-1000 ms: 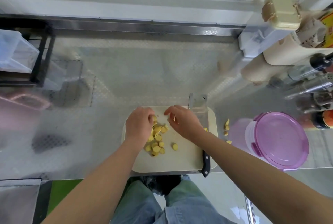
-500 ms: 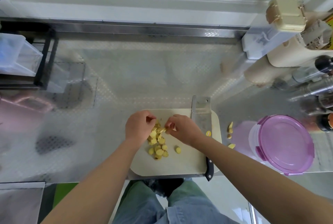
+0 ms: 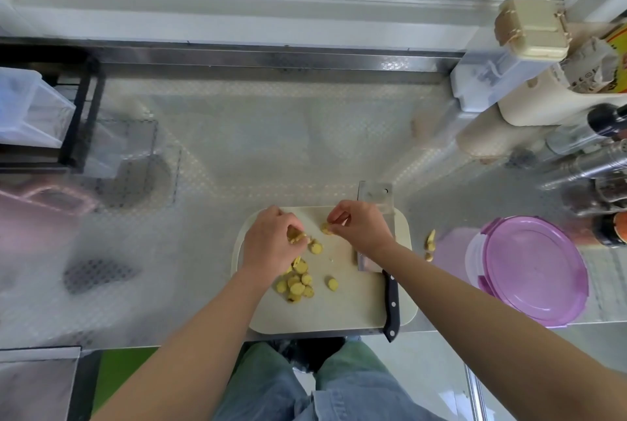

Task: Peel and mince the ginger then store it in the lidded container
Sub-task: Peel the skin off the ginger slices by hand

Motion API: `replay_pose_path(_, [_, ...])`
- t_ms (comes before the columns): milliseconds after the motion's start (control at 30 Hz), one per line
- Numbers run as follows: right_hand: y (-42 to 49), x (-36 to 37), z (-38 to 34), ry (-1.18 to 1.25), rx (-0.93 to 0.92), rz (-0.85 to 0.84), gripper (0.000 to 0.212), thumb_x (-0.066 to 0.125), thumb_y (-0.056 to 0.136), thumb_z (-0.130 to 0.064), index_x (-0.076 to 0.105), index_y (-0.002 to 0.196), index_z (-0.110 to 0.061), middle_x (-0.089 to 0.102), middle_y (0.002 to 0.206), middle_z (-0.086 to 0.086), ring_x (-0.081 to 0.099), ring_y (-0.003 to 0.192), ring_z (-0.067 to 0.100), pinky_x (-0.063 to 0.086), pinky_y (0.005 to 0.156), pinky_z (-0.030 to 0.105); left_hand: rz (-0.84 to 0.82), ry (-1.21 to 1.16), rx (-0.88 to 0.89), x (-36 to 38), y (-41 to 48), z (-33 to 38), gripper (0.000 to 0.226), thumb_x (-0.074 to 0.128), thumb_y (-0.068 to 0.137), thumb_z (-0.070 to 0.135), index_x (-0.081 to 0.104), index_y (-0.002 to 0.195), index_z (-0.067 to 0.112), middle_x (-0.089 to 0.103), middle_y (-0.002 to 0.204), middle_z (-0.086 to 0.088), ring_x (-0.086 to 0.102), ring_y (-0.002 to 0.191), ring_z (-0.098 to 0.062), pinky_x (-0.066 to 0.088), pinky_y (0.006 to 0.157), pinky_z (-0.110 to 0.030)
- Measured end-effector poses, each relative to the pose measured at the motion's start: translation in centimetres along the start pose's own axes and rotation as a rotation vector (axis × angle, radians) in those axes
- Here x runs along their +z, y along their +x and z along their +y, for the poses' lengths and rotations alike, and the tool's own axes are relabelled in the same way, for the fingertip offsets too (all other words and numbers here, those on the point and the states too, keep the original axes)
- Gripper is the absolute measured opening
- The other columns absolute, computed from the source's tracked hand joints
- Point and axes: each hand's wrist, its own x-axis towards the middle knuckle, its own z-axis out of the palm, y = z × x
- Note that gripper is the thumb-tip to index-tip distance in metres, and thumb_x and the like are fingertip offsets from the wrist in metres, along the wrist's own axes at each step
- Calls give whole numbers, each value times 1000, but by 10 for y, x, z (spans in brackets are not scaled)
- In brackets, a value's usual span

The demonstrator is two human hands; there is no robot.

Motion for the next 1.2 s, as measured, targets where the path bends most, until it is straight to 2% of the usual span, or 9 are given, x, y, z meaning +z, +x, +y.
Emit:
replay_pose_path(267, [-2,4,5,-215,-85,30,18,72,84,-23,67,99,-16,59,94,-1,59,80,17,52,76,36,-3,28,47,3,4,1,15,74,78,31,70,90,24,47,88,7,52,94,-14,42,73,-26])
replay_pose_path(367, [-4,8,6,-217,-86,26,12,68,85,-19,67,96,-14,59,96,3,61,85,23,50,78,38,-9,25,48,5,7,4,15,73,79,29,70,92,22,50,90,5,53,95,-15,44,74,-28])
replay_pose_path(567, [-3,-1,9,-58,-98,-31,8,71,81,-10,65,84,-13,63,77,-5,59,70,11,51,70,25,-10,19,64,12,14,9,10,70,82,27,68,91,25,54,87,6,52,91,-15,38,68,-25])
replay_pose_path(667, [-2,-9,10,30,-58,-38,8,73,81,-10,67,85,-14,63,75,-9,58,68,5,48,67,14,-15,35,60,12,15,15,5,67,85,29,68,90,29,59,86,8,51,92,-14,42,73,-28])
replay_pose_path(733, [-1,-7,8,35,-59,-41,8,74,80,-10,68,86,-12,63,75,-9,58,68,5,47,67,12,-26,38,45,13,16,18,6,66,86,30,69,91,29,64,87,8,51,94,-15,43,77,-30])
replay_pose_path(867, [5,1,-2,-68,-64,-35,9,69,82,-10,72,91,-11,71,85,0,64,78,12,53,77,25,-51,11,-16,18,21,22,13,67,85,33,72,96,28,69,92,7,52,98,-16,42,78,-28])
replay_pose_path(967, [6,2,-4,-140,-61,6,15,65,85,-11,76,96,-12,72,89,3,65,82,15,50,78,24,-39,-16,-73,22,22,25,16,70,83,34,73,97,27,70,94,7,54,99,-15,39,76,-25])
replay_pose_path(1100, [-2,7,5,-74,-14,80,18,66,82,-10,77,96,-13,74,88,4,66,81,16,53,82,31,6,-104,-169,24,20,30,14,75,80,31,73,92,25,71,93,8,61,94,-13,44,77,-25])
replay_pose_path(1200, [-6,11,3,-16,4,79,21,68,79,-8,76,97,-13,73,86,0,64,76,10,54,83,29,-16,-119,-212,25,20,33,11,75,79,27,74,90,24,73,92,7,65,91,-15,49,79,-29])
